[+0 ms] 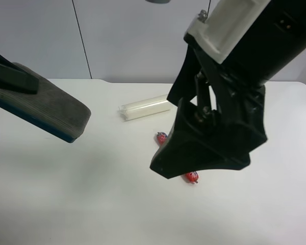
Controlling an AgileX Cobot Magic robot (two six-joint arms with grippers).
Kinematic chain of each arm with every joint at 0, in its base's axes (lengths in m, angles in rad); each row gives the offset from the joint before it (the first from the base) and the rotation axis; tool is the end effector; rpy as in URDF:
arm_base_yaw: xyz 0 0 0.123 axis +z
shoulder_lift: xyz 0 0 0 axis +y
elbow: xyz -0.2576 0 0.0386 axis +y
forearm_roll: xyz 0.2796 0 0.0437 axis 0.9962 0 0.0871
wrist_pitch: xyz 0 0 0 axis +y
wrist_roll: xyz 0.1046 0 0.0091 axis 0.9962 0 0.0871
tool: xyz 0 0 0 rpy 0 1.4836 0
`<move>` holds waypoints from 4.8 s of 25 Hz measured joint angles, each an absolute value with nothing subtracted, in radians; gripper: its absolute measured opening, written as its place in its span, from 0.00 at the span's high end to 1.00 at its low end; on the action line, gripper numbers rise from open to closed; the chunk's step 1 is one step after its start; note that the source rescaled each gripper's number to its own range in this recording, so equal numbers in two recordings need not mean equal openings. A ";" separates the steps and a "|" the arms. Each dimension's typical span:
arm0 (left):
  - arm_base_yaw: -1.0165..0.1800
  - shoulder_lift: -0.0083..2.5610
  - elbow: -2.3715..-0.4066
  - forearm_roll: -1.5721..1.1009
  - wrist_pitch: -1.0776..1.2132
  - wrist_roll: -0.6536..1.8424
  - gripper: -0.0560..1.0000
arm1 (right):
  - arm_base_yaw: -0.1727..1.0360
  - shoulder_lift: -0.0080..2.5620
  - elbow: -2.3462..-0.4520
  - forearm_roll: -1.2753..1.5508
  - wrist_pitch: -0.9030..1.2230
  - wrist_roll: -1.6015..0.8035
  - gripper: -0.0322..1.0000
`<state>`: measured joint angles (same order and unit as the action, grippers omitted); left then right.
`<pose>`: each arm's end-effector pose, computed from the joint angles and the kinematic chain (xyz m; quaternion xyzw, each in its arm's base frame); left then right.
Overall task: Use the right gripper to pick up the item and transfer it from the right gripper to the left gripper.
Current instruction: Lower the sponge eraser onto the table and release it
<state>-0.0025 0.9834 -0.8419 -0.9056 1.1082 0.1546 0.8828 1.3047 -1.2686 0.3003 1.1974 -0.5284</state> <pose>0.2158 -0.0745 0.3022 -0.0424 0.8866 -0.4079 0.2139 0.1640 0.2451 0.3239 -0.6085 0.7513 0.1820 0.1790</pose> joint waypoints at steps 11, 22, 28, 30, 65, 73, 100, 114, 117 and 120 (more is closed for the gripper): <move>-0.002 0.983 -0.842 -0.894 1.108 0.155 0.91 | 0.883 1.143 -0.970 0.237 1.211 -0.354 0.01; -0.002 0.983 -0.842 -0.848 1.117 0.155 0.91 | 0.883 0.829 -0.580 0.238 1.118 -0.302 0.01; -0.002 0.983 -0.842 -0.846 1.117 0.158 0.91 | 0.884 0.605 -0.520 0.237 1.096 -0.282 0.01; -0.002 0.983 -0.842 -0.845 1.117 0.158 0.91 | 0.884 0.530 -0.518 0.230 1.095 -0.278 0.01; -0.002 0.983 -0.842 -0.845 1.127 0.158 0.91 | 0.884 0.177 -0.514 0.014 1.081 -0.029 0.01; -0.002 0.983 -0.842 -0.845 1.132 0.158 0.91 | 0.732 0.177 -0.514 0.014 1.081 -0.029 0.01; -0.002 0.983 -0.842 -0.845 1.081 0.192 0.91 | 0.038 -0.002 -0.514 0.014 1.082 -0.022 0.01; -0.002 1.244 -0.842 -0.846 0.908 0.463 0.91 | 0.038 -0.002 -0.514 0.014 1.082 -0.022 0.01; -0.002 1.314 -0.842 -0.847 0.843 0.471 0.91 | 0.038 -0.002 -0.514 0.014 1.082 -0.022 0.01; -0.002 1.374 -0.842 -0.847 0.777 0.475 0.91 | 0.038 -0.002 -0.514 0.014 1.082 -0.022 0.01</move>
<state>-0.0025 1.3737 -0.8419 -0.8475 0.7767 0.4753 0.0377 -0.0023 -0.5136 0.0142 1.0821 -0.0219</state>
